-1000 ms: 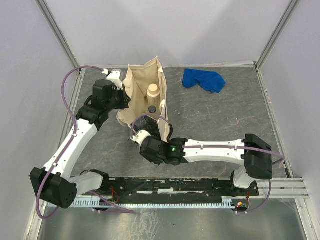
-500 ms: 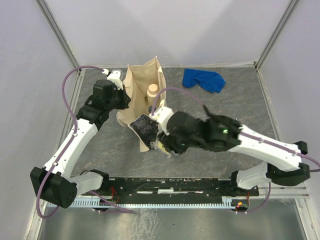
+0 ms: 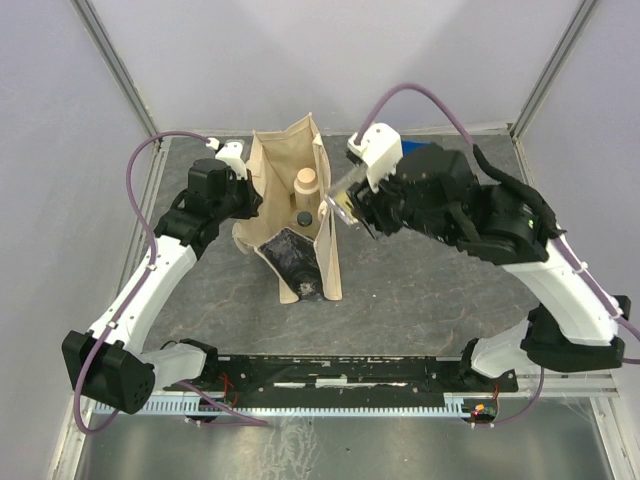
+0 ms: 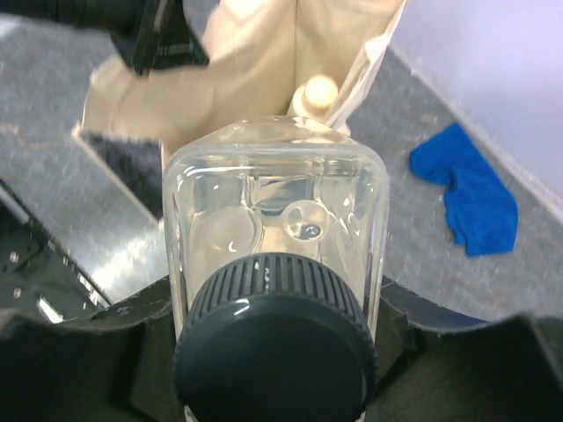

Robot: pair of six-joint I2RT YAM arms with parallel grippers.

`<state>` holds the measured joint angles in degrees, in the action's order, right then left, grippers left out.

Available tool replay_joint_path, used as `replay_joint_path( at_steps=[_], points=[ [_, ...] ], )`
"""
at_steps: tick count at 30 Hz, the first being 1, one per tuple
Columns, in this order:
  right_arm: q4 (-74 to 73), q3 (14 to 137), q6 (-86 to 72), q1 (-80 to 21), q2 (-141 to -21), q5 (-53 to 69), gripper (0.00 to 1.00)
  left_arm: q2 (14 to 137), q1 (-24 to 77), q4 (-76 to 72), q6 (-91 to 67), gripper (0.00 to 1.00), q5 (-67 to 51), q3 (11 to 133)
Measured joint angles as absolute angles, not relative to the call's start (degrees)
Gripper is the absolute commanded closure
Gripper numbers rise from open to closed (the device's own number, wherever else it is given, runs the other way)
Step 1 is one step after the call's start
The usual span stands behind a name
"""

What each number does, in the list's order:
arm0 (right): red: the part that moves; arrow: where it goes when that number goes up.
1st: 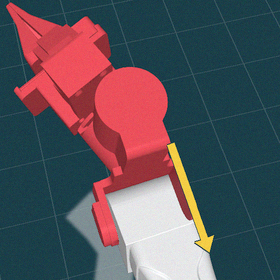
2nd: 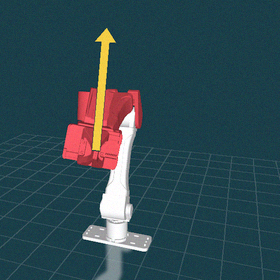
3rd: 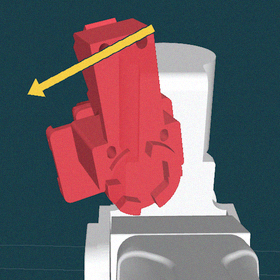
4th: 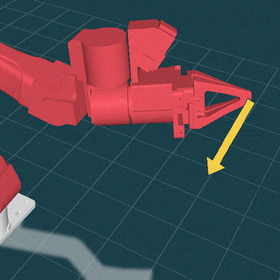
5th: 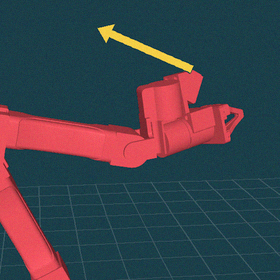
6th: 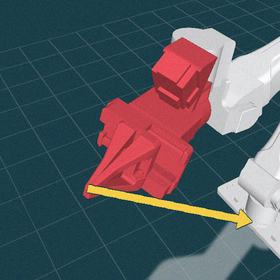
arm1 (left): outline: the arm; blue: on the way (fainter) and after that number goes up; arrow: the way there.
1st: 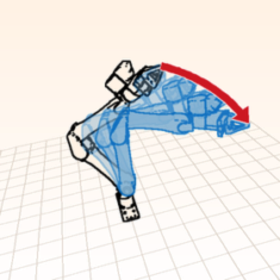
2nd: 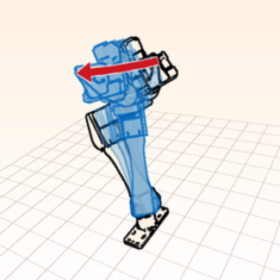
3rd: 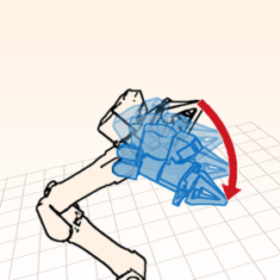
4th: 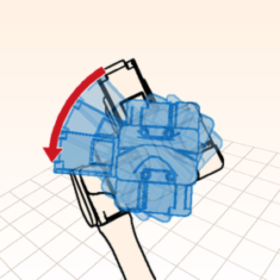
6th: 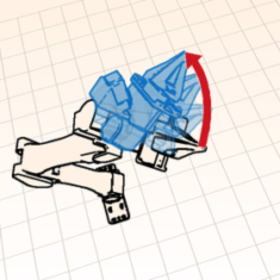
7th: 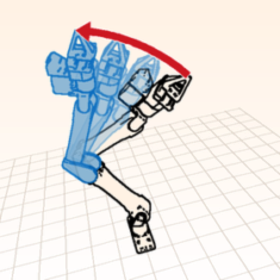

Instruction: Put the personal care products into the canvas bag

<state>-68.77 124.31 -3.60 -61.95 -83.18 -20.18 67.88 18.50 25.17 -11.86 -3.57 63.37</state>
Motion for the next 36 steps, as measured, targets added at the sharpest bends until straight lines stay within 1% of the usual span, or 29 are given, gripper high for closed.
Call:
replay_joint_path(
  at_steps=[7, 10, 14, 19, 30, 36],
  points=[
    [-61.2, 135.3, 1.6, -55.1, -96.6, -12.1, 1.0, 67.8, 18.5, 25.2, -11.9, 0.97, -3.6, 63.6],
    [-58.8, 137.6, 2.4, -53.1, -102.7, -8.4, 1.0, 67.5, 18.5, 25.3, -11.9, 0.97, -3.7, 63.8],
    [-57.5, 136.7, 2.9, -50.7, -109.2, -2.7, 1.0, 67.2, 18.5, 25.9, -11.9, 0.97, -4.1, 64.4],
    [-55.4, 129.6, 3.4, -48.6, -114.3, 0.1, 1.0, 66.8, 18.5, 27.0, -11.9, 0.97, -4.7, 65.4],
    [-49.5, 125.1, 4.7, -47.5, -115.0, -0.6, 1.0, 66.1, 18.5, 27.9, -11.9, 0.97, -4.7, 65.8],
    [-48.9, 122.8, 4.9, -47.5, -116.6, -1.9, 1.0, 66.0, 18.5, 28.3, -11.9, 0.97, -4.7, 65.9]
  ],
)
